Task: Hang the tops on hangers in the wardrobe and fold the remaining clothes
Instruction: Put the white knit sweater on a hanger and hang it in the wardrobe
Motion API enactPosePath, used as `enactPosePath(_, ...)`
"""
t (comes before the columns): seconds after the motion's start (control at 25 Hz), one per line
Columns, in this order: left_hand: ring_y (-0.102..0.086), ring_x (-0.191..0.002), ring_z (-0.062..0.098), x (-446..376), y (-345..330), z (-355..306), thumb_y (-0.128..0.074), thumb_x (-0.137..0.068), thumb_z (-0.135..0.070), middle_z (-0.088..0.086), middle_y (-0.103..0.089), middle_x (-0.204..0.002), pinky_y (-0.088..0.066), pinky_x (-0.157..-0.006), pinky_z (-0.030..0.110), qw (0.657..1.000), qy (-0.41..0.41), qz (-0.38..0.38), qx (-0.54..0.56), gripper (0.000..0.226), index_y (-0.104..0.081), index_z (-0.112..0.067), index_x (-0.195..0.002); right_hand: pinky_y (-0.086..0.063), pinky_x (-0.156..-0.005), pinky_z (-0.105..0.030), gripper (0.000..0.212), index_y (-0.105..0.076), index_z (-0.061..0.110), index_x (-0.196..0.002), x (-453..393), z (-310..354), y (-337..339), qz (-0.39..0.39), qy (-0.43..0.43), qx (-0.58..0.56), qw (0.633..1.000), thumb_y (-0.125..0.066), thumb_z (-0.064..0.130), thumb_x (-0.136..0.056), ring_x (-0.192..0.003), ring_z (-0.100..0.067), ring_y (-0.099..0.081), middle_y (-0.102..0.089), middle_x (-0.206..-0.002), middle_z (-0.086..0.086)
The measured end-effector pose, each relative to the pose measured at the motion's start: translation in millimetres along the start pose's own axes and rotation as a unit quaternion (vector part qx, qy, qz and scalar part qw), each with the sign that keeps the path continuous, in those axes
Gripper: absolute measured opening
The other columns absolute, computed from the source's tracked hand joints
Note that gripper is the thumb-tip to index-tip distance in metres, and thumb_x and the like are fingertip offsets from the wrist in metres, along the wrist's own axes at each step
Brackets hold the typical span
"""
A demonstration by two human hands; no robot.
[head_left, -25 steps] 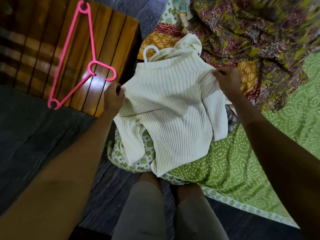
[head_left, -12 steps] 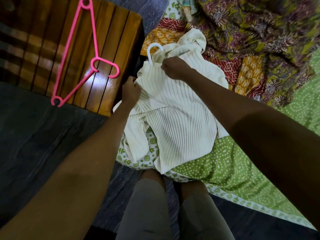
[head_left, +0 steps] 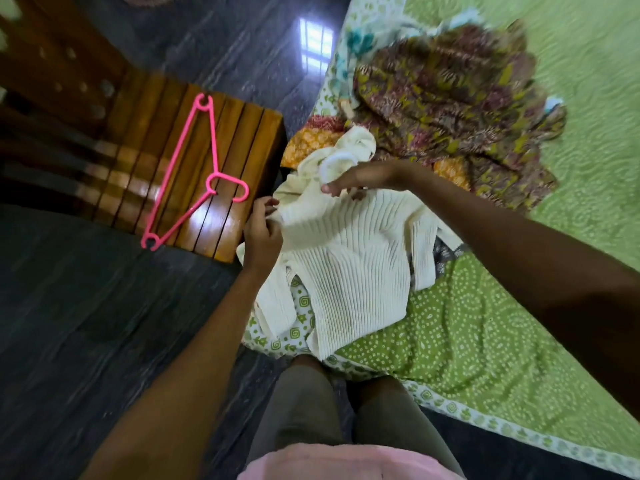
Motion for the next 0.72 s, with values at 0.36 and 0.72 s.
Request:
enactPosePath(0.36,-0.051,-0.082,0.017,-3,45,-171,-0.038,-0.079,0.01,0.021,-0.061,-0.087,-0.035,-0.071,0.016,0.947,-0.312,0.014,-0.077,0.025,-0.06,0.005,-0.089,-0.046,-0.055,-0.029,0.057,-0.059,0.008,-0.089,196,47,46,-0.154,0.025,0.045,0.987,-0.045,0.062,-0.084,-0.05,-0.019,-0.048,-0.054,-0.076,-0.016)
enactPosePath(0.72,-0.054,-0.079,-0.001,-37,90,-299,-0.052,-0.083,0.008,0.009,-0.063,-0.092,-0.038,-0.072,0.001,0.943,-0.328,0.028,-0.044,0.027,-0.065,-0.013,-0.093,-0.047,-0.055,-0.025,0.016,-0.066,-0.001,-0.098,313,84,75,-0.274,0.11,0.066,0.953,-0.054,-0.001,-0.087,-0.048,-0.01,-0.049,-0.057,-0.052,0.001)
Point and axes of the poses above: each hand's wrist, its own x-axis away from the middle knuckle, its own y-axis out of the back of the hand, z = x × y, the point moved 3 cm from there along -x, towards the middle knuckle
